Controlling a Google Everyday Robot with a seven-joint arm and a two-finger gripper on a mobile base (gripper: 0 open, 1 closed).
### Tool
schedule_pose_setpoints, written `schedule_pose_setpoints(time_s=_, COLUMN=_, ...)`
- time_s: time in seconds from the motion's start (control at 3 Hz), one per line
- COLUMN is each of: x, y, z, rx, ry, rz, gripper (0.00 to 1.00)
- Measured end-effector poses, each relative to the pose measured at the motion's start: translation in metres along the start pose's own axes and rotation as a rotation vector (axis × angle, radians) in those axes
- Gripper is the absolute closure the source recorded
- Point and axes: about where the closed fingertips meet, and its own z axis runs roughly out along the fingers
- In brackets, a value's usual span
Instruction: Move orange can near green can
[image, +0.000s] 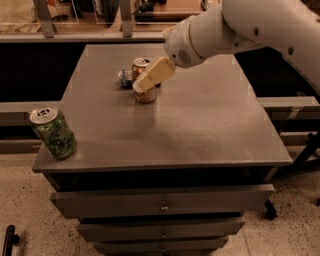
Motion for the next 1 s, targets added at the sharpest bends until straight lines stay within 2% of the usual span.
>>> schedule_pose_setpoints(time_s=0.33, x=-0.003, y=-0.010, z=0.014, rx=0.031, ry=-0.159, rz=0.080, gripper=0.00)
schedule_pose_setpoints(time_s=0.67, x=-0.005, y=-0.020, z=0.027, rx=0.073, ry=-0.263, rz=0.107, gripper=0.00)
schedule_pose_setpoints(time_s=1.0, x=0.002, y=-0.022, z=0.042, rx=0.092, ry=-0.312, rz=0.135, gripper=0.00)
